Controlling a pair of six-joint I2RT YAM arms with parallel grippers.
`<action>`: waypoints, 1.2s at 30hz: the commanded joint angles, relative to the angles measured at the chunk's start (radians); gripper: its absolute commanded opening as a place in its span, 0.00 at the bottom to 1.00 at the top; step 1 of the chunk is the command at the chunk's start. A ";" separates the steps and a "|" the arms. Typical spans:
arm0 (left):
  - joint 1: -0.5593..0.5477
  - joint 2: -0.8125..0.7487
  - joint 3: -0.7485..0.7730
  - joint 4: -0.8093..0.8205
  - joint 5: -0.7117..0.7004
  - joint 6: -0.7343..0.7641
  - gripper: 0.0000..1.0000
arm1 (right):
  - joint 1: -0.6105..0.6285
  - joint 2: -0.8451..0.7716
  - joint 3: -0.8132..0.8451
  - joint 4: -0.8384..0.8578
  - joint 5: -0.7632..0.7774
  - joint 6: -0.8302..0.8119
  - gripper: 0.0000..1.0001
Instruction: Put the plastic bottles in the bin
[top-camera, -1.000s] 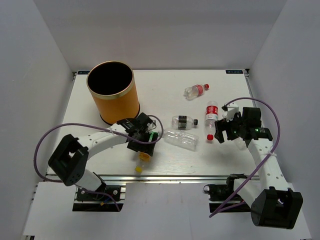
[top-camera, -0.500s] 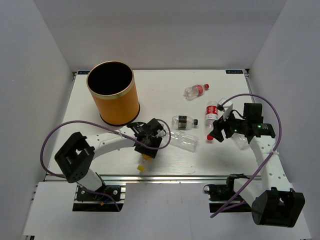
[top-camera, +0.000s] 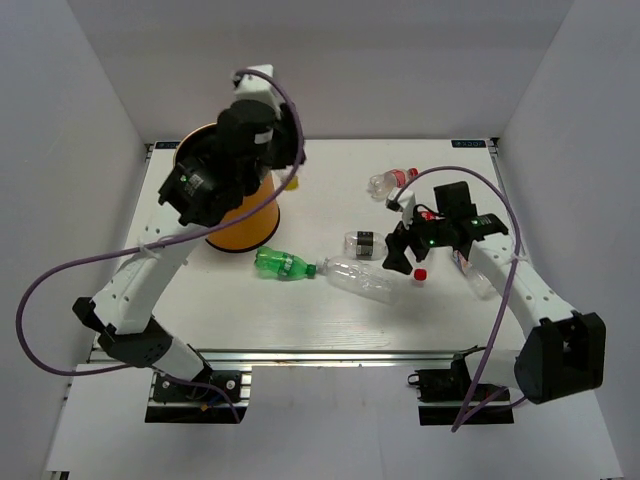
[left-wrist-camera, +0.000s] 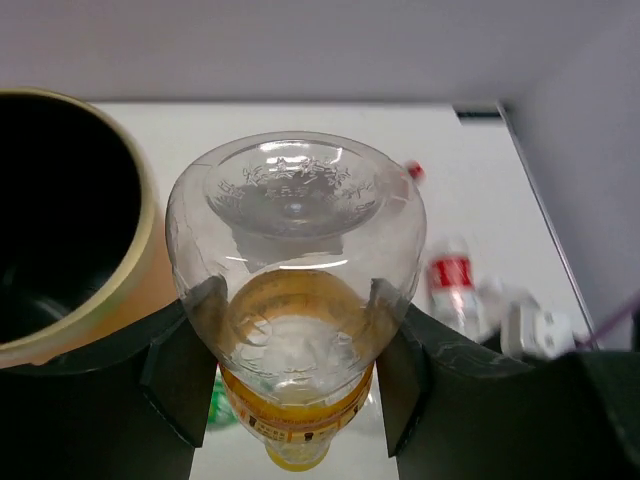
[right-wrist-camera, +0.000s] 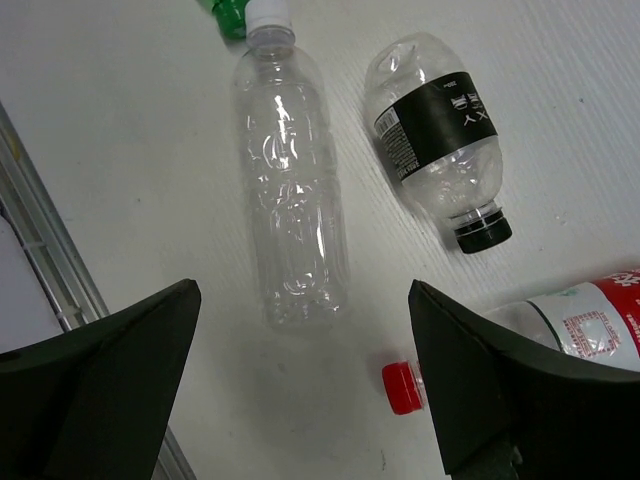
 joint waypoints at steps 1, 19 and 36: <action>0.100 0.082 0.089 -0.101 -0.232 0.017 0.22 | 0.035 0.062 0.071 0.017 0.074 0.057 0.90; 0.536 0.365 0.280 -0.205 -0.142 0.028 0.78 | 0.159 0.165 0.049 0.048 0.250 0.086 0.90; 0.391 -0.117 -0.378 -0.088 0.683 0.252 1.00 | 0.305 0.337 -0.015 0.176 0.367 0.129 0.90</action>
